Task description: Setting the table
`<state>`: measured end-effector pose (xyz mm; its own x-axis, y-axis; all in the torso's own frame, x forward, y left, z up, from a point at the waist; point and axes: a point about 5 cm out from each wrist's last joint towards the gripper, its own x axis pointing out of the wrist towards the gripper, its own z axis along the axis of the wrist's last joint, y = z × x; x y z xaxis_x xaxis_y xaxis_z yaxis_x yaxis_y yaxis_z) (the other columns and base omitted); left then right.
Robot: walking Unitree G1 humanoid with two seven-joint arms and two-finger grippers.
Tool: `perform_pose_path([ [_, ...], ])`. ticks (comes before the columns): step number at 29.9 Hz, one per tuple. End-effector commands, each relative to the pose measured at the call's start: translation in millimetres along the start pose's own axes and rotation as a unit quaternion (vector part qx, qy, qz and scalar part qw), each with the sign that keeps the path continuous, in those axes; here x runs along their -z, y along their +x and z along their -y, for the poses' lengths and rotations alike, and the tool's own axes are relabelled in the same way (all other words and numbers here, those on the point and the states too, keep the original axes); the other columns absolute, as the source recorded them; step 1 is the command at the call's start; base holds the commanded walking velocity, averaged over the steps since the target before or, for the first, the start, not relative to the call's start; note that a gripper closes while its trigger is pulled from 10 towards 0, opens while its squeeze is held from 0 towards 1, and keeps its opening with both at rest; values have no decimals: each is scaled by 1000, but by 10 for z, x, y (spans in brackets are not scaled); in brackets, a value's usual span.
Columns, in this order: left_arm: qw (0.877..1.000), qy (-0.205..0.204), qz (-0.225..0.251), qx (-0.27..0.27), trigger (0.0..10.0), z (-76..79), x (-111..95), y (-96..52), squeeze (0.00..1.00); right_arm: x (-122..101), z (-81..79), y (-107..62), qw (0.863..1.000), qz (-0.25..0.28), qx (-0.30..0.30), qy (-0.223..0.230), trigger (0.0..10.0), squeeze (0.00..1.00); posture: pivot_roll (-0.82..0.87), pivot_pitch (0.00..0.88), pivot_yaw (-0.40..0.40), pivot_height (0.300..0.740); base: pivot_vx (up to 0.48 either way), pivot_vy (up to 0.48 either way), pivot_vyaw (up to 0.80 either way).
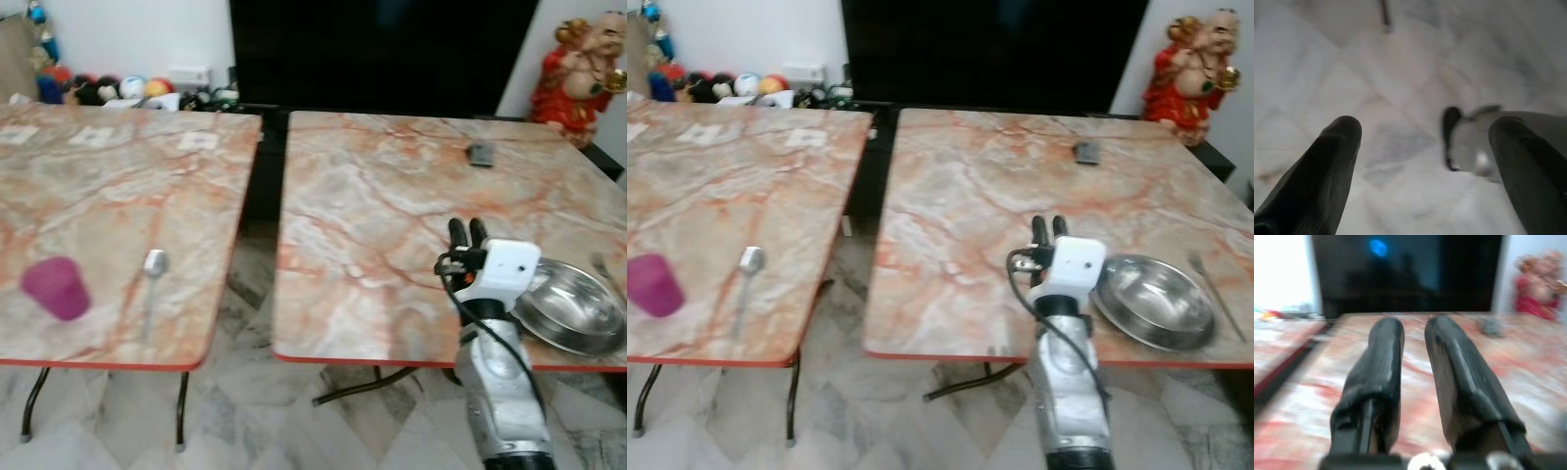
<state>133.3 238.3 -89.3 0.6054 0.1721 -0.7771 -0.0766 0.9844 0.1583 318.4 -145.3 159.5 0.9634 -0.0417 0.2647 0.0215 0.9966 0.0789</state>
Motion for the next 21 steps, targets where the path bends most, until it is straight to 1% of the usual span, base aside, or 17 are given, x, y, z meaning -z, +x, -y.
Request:
perform_pose_path([
  [1, 1000, -6, -1, 3, 10000, 34, 25, -8, 0, -51, 96, 10, 1000, 8, 12, -7, 10000, 0, 33, 66, -26, 740, 0, 379, 0],
  [8, 1000, -8, 0, 4, 10000, 43, 32, -12, 0, -44, 85, -9, 1000, 7, -1, -23, 10000, 0, 35, 78, -28, 740, 0, 379, 0],
  [15, 1000, -10, 1, 2, 10000, 37, 37, -15, 0, -54, 33, 11, 1000, 9, -11, -26, 10000, 0, 39, 95, -34, 740, 0, 380, 504],
  [21, 1000, -10, -2, 2, 10000, 26, 53, -21, 0, -35, 38, -8, 1000, 3, -12, -20, 10000, 0, 35, 100, -31, 740, 0, 379, 0],
])
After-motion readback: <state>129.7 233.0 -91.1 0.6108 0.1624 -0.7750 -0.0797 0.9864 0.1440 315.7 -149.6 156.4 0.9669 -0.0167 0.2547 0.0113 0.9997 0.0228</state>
